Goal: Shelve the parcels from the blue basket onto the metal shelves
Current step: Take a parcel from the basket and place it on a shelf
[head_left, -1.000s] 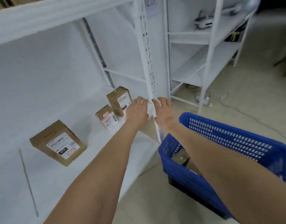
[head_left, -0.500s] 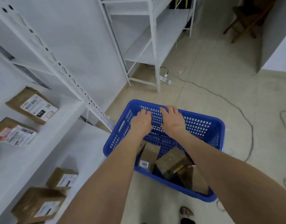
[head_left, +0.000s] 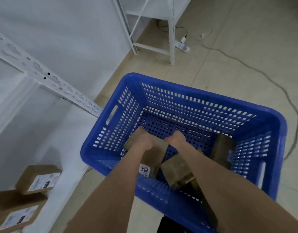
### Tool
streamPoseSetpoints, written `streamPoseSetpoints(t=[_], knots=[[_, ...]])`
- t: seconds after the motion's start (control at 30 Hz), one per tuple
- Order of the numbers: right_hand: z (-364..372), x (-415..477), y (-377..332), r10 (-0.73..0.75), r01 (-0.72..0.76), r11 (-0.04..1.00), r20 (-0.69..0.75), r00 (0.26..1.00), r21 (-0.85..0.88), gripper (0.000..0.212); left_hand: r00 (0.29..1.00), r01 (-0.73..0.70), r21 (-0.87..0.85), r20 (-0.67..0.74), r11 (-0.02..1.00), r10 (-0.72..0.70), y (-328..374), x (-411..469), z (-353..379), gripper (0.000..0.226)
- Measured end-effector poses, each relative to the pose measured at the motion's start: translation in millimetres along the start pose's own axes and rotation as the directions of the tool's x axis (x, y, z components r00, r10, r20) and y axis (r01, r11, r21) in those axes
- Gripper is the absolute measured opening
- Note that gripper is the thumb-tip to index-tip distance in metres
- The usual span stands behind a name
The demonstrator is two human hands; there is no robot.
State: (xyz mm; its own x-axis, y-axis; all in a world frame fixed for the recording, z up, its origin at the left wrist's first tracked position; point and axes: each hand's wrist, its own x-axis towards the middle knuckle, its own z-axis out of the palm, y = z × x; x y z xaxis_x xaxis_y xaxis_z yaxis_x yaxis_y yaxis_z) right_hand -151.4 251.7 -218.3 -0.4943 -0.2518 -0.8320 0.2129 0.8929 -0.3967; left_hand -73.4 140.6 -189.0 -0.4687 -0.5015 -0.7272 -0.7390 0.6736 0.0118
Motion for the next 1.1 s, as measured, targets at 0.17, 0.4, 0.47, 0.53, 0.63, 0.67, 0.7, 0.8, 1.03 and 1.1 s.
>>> streamPoseSetpoints(t=[0.17,0.4,0.47,0.53,0.63,0.67,0.7,0.8,1.03,1.1], knots=[[45.0,75.4,15.5,0.113,-0.124,0.974,0.066,0.991,0.189,0.041,0.989,0.098,-0.177,0.126,0.979,-0.076,-11.0,77.5,52.6,0.048],[80.3,132.3,22.0,0.193,-0.199,0.936,0.048,0.98,0.291,0.035,0.96,0.255,-0.344,0.2,0.904,-0.194,-14.5,122.1,82.0,0.066],[85.6,140.5,24.4,0.213,-0.22,0.921,0.058,0.975,0.32,0.034,0.958,0.273,-0.4,0.2,0.875,-0.207,-16.7,128.1,86.3,0.062],[82.5,137.5,21.1,0.225,-0.22,0.916,0.025,0.974,0.337,0.027,0.957,0.273,-0.452,0.221,0.849,-0.19,-17.1,126.2,81.8,0.055],[67.8,120.7,12.4,0.256,-0.216,0.911,-0.07,0.964,0.351,0.051,0.968,0.241,-0.584,0.201,0.775,-0.15,-15.4,111.2,60.8,0.055],[60.9,111.5,6.7,0.256,-0.201,0.906,-0.105,0.961,0.372,0.062,0.974,0.221,-0.621,0.179,0.752,-0.139,-13.6,102.2,49.9,0.056],[53.1,101.4,0.9,0.251,-0.181,0.899,-0.13,0.959,0.4,0.07,0.979,0.201,-0.651,0.156,0.732,-0.13,-13.3,91.6,39.0,0.053],[24.8,60.0,-23.1,0.241,-0.134,0.883,-0.188,0.952,0.451,0.077,0.99,0.133,-0.748,0.071,0.65,-0.121,-14.5,54.5,3.4,0.03],[-12.9,-57.7,-63.8,0.117,-0.005,0.858,-0.185,0.976,0.513,0.068,0.965,-0.051,-0.885,-0.163,0.462,-0.207,-12.7,-59.3,-74.5,0.042],[-22.2,-95.4,-68.6,0.089,0.022,0.778,-0.145,0.985,0.628,0.054,0.953,-0.091,-0.901,-0.202,0.425,-0.224,-15.4,-97.1,-91.3,0.061]])
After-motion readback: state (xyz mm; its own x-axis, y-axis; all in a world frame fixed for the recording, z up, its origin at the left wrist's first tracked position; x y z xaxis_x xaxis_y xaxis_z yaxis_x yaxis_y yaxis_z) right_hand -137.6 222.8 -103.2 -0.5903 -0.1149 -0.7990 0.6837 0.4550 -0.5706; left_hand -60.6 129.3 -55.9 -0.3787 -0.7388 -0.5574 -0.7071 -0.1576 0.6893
